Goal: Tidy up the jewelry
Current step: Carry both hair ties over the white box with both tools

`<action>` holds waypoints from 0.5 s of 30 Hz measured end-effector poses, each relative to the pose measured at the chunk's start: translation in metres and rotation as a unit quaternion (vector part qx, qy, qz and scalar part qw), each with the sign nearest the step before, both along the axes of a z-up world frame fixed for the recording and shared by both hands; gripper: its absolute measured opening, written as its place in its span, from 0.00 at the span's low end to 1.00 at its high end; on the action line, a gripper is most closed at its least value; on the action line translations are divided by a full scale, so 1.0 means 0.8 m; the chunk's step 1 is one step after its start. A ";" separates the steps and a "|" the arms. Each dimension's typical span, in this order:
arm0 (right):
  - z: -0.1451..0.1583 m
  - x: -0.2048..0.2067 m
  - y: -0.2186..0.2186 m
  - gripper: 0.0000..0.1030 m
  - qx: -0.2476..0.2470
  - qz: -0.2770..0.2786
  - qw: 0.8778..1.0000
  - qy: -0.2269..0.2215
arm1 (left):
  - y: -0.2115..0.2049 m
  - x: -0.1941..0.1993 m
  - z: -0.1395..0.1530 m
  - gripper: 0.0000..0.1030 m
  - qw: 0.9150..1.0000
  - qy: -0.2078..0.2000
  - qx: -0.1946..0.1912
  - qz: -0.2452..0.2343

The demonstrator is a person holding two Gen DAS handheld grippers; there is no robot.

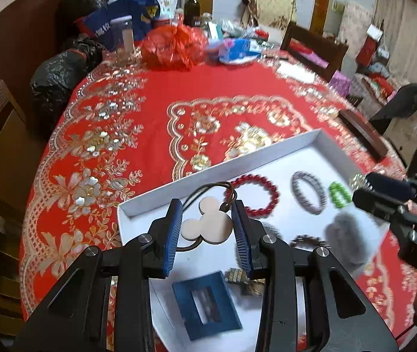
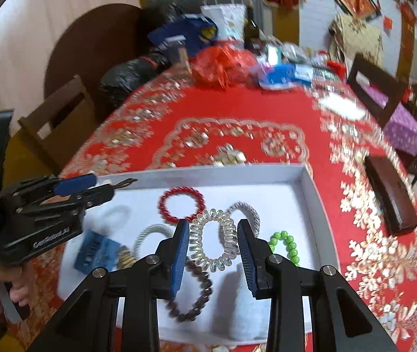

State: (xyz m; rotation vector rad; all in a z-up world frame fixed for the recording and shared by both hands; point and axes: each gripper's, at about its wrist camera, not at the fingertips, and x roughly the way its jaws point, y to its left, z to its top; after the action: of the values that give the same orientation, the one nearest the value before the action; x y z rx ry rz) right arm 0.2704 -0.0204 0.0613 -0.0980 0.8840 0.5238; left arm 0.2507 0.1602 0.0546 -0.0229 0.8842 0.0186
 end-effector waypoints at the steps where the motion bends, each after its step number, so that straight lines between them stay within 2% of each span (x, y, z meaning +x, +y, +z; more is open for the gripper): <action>1: -0.009 0.006 -0.001 0.31 -0.001 -0.003 1.000 0.009 | 0.001 0.003 -0.007 0.32 1.000 0.003 0.004 0.001; 6: -0.036 0.018 0.006 0.31 -0.011 0.004 0.999 0.032 | 0.010 0.018 -0.034 0.32 1.000 0.016 0.003 0.012; 13: -0.046 0.030 0.020 0.32 -0.001 0.003 0.999 0.037 | 0.010 0.024 -0.047 0.33 1.000 0.024 0.010 0.012; 15: -0.048 0.032 0.024 0.39 0.002 0.004 0.999 0.036 | 0.013 0.027 -0.051 0.33 0.999 0.031 0.009 0.020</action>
State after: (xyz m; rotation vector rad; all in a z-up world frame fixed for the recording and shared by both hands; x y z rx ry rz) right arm 0.2961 -0.0015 0.0230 -0.0792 0.9530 0.5395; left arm 0.2720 0.1706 0.0142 -0.0238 0.9447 0.0654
